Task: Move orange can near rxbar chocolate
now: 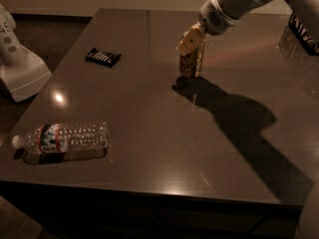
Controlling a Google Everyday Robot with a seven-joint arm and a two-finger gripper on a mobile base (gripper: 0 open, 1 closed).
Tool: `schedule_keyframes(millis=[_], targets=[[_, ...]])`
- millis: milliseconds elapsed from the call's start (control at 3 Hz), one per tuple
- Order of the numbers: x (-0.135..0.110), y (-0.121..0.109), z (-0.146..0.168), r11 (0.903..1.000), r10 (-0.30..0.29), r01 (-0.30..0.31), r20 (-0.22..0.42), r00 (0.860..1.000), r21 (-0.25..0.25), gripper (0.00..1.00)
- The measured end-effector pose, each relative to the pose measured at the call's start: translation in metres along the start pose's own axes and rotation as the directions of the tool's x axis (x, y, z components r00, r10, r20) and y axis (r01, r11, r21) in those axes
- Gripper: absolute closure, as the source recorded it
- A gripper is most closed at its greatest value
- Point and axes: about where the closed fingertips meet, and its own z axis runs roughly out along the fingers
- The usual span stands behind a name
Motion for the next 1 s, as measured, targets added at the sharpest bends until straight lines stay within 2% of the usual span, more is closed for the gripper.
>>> schedule_keyframes(millis=[333, 1000], targets=[[-0.050, 0.011, 0.017, 0.9968, -0.078, 0.078, 0.029, 0.997, -0.019, 1.00], [-0.116, 0.044, 0.068, 0.9802, -0.178, 0.182, 0.059, 0.982, -0.078, 1.00]])
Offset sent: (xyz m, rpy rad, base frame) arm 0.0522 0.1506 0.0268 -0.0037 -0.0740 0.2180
